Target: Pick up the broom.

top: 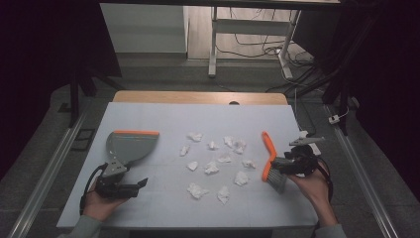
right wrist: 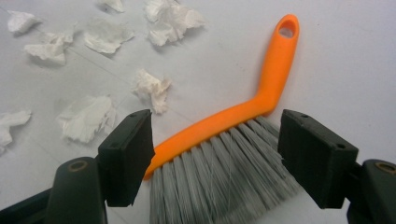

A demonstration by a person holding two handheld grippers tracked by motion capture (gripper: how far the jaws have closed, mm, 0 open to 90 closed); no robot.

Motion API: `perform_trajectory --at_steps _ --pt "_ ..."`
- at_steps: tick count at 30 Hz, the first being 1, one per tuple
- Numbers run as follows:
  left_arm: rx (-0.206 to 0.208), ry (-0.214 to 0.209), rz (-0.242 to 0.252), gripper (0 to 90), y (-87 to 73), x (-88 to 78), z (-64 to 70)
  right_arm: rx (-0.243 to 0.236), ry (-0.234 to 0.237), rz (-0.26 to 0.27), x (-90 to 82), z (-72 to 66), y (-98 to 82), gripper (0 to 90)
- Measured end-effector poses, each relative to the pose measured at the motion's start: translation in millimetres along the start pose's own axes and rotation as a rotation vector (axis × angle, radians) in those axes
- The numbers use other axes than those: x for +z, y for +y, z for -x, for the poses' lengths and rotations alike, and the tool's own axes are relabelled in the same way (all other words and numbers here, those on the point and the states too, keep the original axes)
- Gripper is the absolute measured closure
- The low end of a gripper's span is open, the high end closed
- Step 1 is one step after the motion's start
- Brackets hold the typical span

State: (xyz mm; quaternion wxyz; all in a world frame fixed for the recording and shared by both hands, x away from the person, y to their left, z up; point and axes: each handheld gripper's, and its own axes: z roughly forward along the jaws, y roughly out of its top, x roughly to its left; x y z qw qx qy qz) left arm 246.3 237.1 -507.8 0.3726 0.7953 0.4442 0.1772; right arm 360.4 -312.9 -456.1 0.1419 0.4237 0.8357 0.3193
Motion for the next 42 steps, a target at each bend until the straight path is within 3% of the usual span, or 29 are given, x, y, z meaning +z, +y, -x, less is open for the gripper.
perform_trajectory --at_steps 2,9,11,18,27,35,42 --pt "0.000 0.001 0.003 19.3 0.2 -0.2 0.0 -0.005 -0.021 -0.024 4.1 1.2 6.2 26.9" --pt "0.003 0.001 0.000 19.3 0.1 0.1 0.6 0.050 -0.055 -0.117 17.5 13.2 25.9 28.3" --pt "0.002 0.002 0.002 19.1 0.1 0.1 0.5 0.056 -0.084 -0.137 22.2 14.8 32.2 28.5" --pt "0.003 0.001 0.000 19.0 -0.5 0.7 0.0 0.077 -0.112 -0.186 38.4 19.8 51.6 29.1" --pt "0.011 0.000 -0.005 19.1 -0.5 2.0 0.8 0.140 -0.137 -0.281 59.9 27.8 54.7 31.7" --pt "0.012 0.001 -0.008 19.1 -0.7 2.7 0.9 0.157 -0.151 -0.325 73.6 30.3 54.6 33.5" --pt "0.013 0.002 -0.009 19.1 -1.1 2.8 0.7 0.166 -0.172 -0.375 84.4 31.4 52.9 41.6"
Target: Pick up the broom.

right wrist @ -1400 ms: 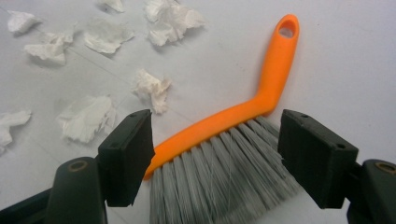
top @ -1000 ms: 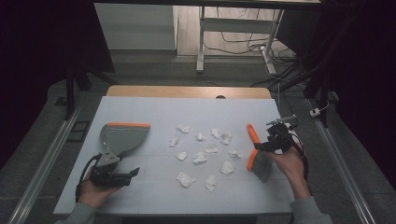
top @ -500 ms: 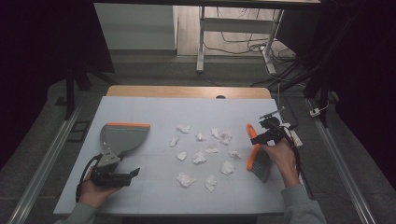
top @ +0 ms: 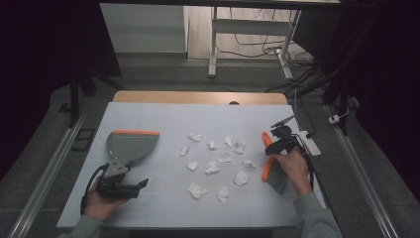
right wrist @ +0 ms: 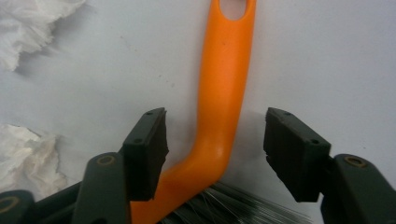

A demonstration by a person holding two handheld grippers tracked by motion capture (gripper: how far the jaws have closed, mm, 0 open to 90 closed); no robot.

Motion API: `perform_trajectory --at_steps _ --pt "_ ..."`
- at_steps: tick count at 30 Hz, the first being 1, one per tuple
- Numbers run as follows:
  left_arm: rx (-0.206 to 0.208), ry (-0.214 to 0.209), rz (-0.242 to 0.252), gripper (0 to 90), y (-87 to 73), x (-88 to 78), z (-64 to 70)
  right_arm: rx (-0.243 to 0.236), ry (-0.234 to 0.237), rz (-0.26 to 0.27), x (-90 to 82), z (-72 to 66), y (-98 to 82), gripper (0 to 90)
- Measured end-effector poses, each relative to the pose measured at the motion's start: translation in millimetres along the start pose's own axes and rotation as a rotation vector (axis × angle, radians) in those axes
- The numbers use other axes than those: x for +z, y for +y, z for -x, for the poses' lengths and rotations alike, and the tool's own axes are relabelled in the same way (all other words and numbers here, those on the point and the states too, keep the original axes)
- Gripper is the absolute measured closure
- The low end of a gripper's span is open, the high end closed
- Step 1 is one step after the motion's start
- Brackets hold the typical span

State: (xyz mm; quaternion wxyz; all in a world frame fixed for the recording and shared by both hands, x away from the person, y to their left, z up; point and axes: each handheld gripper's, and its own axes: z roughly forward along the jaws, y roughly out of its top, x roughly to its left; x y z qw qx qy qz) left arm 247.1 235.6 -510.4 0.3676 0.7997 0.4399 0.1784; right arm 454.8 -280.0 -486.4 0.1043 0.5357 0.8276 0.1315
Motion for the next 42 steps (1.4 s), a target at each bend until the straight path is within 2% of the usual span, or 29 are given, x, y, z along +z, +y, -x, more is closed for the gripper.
perform_trajectory --at_steps 6,9,12,13,17,19,21,25,33,34,35,37,39,40,42 --pt "0.000 0.001 0.001 19.1 -0.1 -0.5 -0.2 0.035 -0.027 -0.031 2.6 -3.1 -0.3 56.2" --pt "0.000 0.002 0.003 19.1 -0.5 -0.9 -0.4 0.070 -0.046 -0.020 2.2 -3.8 -2.1 63.4" --pt "0.001 0.002 0.006 19.0 -0.7 -1.6 0.1 0.081 -0.054 -0.023 1.8 -4.3 -2.1 70.1" --pt "0.001 0.002 0.006 19.1 -0.7 -1.6 0.1 0.064 -0.060 -0.019 2.1 -5.8 -2.5 70.3" --pt "0.001 0.003 0.007 19.1 -0.8 -2.2 0.1 0.055 -0.058 -0.015 1.7 -5.7 -3.1 70.7" --pt "0.001 0.005 0.007 19.1 -0.7 -2.1 -0.4 0.027 -0.047 0.000 1.2 -4.4 -4.9 70.8" --pt "0.001 0.005 0.007 19.1 -0.8 -2.1 -0.6 0.024 -0.024 0.011 0.4 -1.8 -6.5 70.9" --pt "-0.001 0.008 0.008 19.2 -1.0 -2.0 -1.1 0.026 0.017 0.065 -7.4 5.3 -10.4 70.9" --pt "0.001 0.012 0.010 19.2 -0.8 -2.3 -0.8 0.050 0.166 0.212 -29.8 23.3 -18.7 71.0" --pt "0.000 0.012 0.010 19.2 -0.8 -2.1 -0.8 0.050 0.166 0.212 -29.8 23.3 -18.7 71.0" --pt "-0.001 0.011 0.009 19.2 -0.8 -1.7 -0.8 0.054 0.190 0.234 -34.6 26.3 -19.7 71.1" --pt "-0.001 0.011 0.009 19.2 -0.8 -1.5 -0.8 0.054 0.205 0.266 -38.7 28.1 -20.8 71.1" --pt "0.000 0.011 0.009 19.2 -0.8 -1.5 -0.7 0.052 0.211 0.267 -39.9 28.6 -20.7 71.1" --pt "0.000 0.011 0.009 19.2 -0.8 -1.5 -0.7 0.056 0.234 0.295 -44.5 30.2 -21.6 71.1" --pt "-0.001 0.011 0.009 19.2 -0.7 -1.4 -0.7 0.054 0.254 0.308 -47.9 31.1 -21.9 71.1"
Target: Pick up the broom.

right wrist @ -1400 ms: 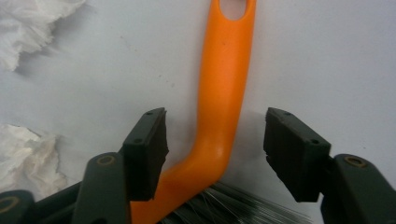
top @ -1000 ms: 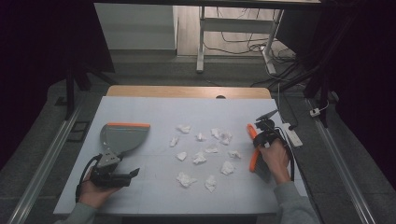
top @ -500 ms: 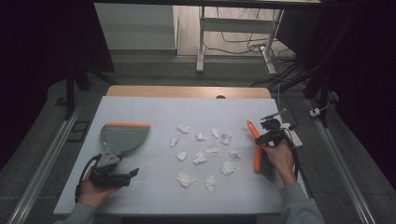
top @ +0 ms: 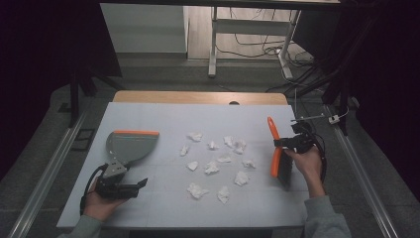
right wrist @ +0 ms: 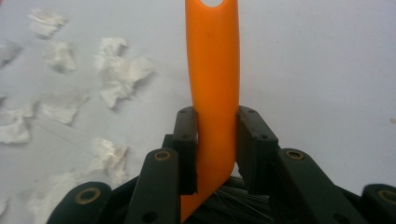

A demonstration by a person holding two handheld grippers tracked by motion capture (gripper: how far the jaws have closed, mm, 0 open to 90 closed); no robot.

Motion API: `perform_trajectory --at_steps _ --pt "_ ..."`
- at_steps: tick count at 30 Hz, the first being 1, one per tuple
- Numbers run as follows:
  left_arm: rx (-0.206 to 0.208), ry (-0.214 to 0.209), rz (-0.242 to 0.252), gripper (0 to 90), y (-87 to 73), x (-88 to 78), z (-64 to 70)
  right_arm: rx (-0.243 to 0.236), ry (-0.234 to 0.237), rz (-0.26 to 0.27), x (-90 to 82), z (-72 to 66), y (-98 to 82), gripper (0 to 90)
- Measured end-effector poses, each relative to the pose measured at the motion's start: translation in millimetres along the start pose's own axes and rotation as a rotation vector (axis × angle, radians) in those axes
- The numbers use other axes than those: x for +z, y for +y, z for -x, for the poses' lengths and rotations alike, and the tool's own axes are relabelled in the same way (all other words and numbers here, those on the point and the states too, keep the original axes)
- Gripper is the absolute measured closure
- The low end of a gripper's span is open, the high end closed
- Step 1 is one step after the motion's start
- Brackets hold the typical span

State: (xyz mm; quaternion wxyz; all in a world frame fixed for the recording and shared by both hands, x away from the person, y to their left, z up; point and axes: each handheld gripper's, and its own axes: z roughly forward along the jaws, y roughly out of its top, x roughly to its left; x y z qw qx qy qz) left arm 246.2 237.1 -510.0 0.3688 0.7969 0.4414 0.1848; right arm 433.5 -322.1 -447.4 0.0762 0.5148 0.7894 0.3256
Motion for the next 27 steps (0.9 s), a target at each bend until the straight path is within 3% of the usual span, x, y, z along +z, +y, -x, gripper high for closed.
perform_trajectory --at_steps 15,19,27 --pt "0.021 0.004 0.029 19.4 5.2 0.1 6.1 -0.016 0.122 0.137 -24.9 -14.0 6.4 71.1" --pt "0.029 0.001 0.040 19.5 8.6 0.8 9.1 -0.031 0.187 0.179 -30.5 -21.7 9.1 71.1" --pt "0.059 -0.012 0.062 19.5 21.3 5.6 19.6 -0.059 0.269 0.242 -30.5 -32.0 12.1 71.1"
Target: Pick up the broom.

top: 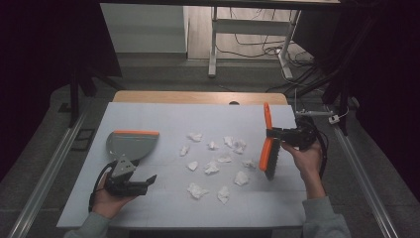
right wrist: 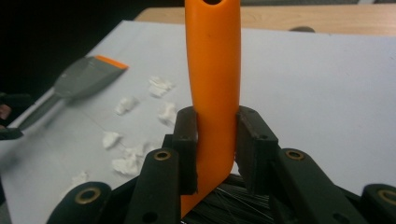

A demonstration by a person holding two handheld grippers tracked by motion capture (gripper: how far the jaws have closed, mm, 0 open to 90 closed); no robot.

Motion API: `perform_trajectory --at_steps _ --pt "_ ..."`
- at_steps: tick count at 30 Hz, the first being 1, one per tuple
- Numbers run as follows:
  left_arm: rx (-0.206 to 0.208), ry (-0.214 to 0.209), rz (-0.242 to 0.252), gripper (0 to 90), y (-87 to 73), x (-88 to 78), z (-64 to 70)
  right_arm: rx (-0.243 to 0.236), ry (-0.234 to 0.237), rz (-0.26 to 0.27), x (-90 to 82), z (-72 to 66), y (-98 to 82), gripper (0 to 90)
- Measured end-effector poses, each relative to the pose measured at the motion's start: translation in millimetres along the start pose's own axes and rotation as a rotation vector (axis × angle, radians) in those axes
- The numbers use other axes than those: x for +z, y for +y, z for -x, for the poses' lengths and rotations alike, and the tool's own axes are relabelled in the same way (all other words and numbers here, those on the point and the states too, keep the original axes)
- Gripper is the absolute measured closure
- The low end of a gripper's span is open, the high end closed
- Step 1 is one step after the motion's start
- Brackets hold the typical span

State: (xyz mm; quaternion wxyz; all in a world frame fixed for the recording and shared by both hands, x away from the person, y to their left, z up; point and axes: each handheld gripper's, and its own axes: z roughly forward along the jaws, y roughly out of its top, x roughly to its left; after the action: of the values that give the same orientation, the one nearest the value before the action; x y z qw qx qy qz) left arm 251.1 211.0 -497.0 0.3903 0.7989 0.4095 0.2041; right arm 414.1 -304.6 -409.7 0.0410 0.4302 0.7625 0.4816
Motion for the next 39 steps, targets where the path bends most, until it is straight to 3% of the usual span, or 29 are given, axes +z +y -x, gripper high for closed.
perform_trajectory --at_steps 5,9,16,22,39 --pt "0.014 -0.036 0.015 19.5 13.7 6.4 10.8 -0.003 -0.004 0.019 2.3 -6.5 1.7 71.0" --pt "0.048 -0.069 0.029 19.5 30.1 14.9 25.9 -0.005 0.001 0.031 6.2 -14.7 3.7 71.0" --pt "0.082 -0.189 0.065 19.7 68.1 50.1 60.6 -0.029 0.040 0.049 26.1 -33.2 6.8 71.1" --pt "0.101 -0.252 0.085 19.8 89.3 72.1 83.2 -0.042 0.067 0.066 36.0 -47.6 10.5 71.0" --pt "0.093 -0.306 0.098 22.5 97.1 92.7 103.5 -0.033 0.099 0.102 66.6 -74.8 6.9 71.0"
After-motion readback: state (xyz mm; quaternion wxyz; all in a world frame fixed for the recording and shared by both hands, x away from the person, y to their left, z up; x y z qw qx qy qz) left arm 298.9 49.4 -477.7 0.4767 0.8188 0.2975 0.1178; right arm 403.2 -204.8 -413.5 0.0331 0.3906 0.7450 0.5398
